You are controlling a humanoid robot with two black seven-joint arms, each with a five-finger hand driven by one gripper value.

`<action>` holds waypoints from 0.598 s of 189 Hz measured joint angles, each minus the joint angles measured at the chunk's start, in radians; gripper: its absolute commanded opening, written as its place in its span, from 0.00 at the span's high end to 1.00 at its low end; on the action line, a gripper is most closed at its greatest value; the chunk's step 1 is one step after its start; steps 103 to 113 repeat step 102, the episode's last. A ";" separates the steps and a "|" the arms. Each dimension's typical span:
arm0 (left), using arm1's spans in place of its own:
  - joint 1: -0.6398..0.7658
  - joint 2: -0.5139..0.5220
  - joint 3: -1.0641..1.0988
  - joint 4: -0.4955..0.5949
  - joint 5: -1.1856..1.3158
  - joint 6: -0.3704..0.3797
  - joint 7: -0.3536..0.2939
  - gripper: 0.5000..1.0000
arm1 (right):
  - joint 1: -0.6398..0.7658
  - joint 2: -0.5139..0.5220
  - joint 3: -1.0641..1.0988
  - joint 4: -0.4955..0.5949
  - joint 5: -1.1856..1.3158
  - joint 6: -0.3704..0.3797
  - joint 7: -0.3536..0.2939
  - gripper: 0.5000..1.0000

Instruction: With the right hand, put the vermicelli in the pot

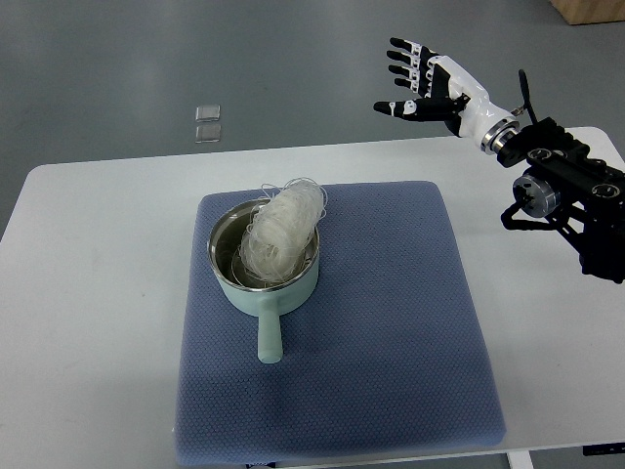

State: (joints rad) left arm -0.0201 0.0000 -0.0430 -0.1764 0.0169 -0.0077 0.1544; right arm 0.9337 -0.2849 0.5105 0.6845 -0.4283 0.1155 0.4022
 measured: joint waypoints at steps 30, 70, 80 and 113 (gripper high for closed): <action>0.000 0.000 0.000 0.000 0.000 0.000 0.000 0.00 | -0.043 0.040 0.002 -0.045 0.214 -0.039 -0.043 0.14; 0.000 0.000 0.000 0.000 0.000 0.000 0.000 0.00 | -0.110 0.093 0.007 -0.078 0.280 -0.094 -0.037 0.14; 0.000 0.000 0.000 0.000 0.000 0.000 0.000 0.00 | -0.117 0.097 0.010 -0.085 0.282 -0.100 -0.030 0.14; 0.000 0.000 0.000 0.000 0.000 0.000 0.000 0.00 | -0.132 0.107 0.024 -0.093 0.285 -0.125 -0.006 0.14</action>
